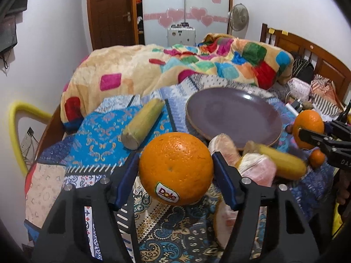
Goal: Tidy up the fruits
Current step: 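Grasp the Dole-stickered orange with the left tool while the right tool grasps the other large orange, then lower both oranges onto the purple plate and open both tools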
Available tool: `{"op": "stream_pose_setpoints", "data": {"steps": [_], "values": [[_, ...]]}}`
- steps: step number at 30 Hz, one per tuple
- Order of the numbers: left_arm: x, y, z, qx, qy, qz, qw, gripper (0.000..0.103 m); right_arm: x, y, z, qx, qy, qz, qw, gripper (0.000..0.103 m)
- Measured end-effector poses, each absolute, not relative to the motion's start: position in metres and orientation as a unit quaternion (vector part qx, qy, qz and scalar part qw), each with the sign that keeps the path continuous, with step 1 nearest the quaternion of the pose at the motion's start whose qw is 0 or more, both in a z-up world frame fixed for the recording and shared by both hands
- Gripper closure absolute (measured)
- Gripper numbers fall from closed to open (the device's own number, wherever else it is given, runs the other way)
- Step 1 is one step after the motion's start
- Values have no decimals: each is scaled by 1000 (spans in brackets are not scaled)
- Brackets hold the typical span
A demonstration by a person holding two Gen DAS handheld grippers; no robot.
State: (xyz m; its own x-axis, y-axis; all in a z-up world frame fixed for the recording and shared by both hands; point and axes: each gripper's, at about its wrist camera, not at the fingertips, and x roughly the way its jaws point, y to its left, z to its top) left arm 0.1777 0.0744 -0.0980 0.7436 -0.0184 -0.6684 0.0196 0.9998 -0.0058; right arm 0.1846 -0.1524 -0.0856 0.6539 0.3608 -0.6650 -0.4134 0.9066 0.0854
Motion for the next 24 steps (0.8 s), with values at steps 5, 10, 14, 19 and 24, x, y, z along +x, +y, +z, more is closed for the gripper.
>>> {"op": "stream_pose_setpoints", "data": {"steps": [5,10,14,19,24], "values": [[181,66,-81,9,343,-8,939,36,186,-158,-71,-30,339,211,916,48],[191,60,-72,6,339,-15,941,36,190,-161,-58,-26,323,209,923,48],[204,52,-67,16,334,-14,942,36,199,-160,-52,-32,309,202,929,48],[223,44,-65,23,332,-17,943,36,215,-158,-48,-32,304,197,931,48],[247,41,-69,12,342,-22,939,36,235,-151,-50,-38,306,190,932,48]]}}
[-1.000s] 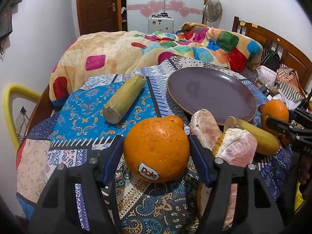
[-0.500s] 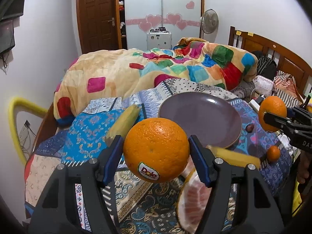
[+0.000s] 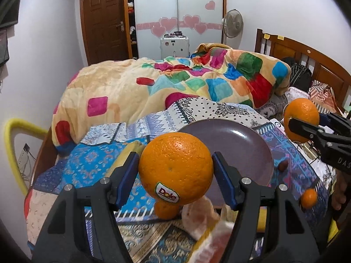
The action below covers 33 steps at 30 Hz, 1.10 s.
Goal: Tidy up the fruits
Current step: 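Lower both oranges onto the purple plate and open both tools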
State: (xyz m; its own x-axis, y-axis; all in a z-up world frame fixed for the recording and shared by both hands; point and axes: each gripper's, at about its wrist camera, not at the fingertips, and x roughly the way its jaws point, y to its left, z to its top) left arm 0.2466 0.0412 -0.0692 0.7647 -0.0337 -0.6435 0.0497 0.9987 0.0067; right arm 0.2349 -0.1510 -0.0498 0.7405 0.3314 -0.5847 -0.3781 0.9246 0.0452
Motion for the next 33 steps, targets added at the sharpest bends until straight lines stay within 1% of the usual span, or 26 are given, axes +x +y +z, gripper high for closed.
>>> {"op": "stream_pose_setpoints", "data": {"steps": [11,19,24,29,33], "values": [[297,36,-85,17,370,-16,929,36,279,-130,-72,-54,357,194,912,48],[322,38,-96,7,401,-33,915,36,296,-110,-83,-110,388,193,894,48],[336,37,-107,21,430,-37,902,36,303,-103,-90,-127,401,196,886,47],[341,39,-108,12,432,-46,901,35,309,-98,-96,-134,416,199,877,47],[342,33,-109,28,428,-45,902,35,315,-97,-101,-122,434,206,869,47]]}}
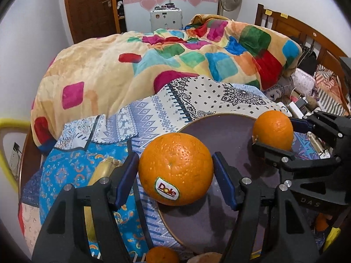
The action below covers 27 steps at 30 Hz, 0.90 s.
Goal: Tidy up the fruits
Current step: 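Lower both oranges onto the purple plate and open both tools, then grasp the peeled pomelo segment with the left tool while the right tool grasps the yellow cylinder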
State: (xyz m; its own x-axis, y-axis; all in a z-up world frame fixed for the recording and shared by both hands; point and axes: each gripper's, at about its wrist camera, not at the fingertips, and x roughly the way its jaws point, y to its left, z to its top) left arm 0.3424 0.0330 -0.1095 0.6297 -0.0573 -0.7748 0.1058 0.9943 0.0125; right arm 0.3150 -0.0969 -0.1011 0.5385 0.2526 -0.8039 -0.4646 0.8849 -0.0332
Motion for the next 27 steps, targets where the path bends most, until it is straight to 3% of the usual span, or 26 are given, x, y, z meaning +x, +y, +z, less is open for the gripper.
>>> {"op": "stream_pose_setpoints", "data": {"steps": [8,10,12,27], "values": [[336,28,-101,33,413,-55,908,32,313,-95,-102,-131,440,208,864,46],[333,29,-97,33,410,-53,910,32,308,-96,-97,-132,431,205,869,33],[329,32,-92,23,407,-54,911,32,303,-98,-92,-137,419,203,875,27],[261,48,-54,-2,371,-35,928,32,248,-112,-44,-134,359,201,901,27]]}}
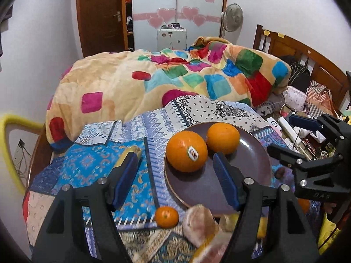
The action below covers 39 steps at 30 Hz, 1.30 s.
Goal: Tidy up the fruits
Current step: 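Grasp the peeled pomelo segment with the left tool while the right tool grasps the yellow cylinder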
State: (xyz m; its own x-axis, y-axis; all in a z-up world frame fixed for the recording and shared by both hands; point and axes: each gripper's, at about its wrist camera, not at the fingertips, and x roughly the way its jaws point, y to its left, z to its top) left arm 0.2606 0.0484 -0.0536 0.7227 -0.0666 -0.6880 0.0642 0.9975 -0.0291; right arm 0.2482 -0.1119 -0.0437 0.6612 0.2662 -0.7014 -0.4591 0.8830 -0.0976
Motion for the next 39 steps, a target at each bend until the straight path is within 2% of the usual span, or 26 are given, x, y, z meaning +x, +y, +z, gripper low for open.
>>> {"op": "stream_pose_setpoints", "data": {"steps": [14,23,32,36,39], "values": [[175,44,-49,-6,364,-34,931,27,170,-125,-26,-124,326,215,912,27],[143,38,-85,-16,398,-38,916,27,139,-128,-64,-114,353,230,900,27],[142,30,-116,-11,421,-57,905,27,141,-120,-102,-112,381,243,885,28],[148,24,-126,1,425,-69,903,32,147,-117,-107,-111,389,253,879,44],[152,21,-132,8,429,-76,900,38,150,-114,-111,-112,393,260,875,49]]}}
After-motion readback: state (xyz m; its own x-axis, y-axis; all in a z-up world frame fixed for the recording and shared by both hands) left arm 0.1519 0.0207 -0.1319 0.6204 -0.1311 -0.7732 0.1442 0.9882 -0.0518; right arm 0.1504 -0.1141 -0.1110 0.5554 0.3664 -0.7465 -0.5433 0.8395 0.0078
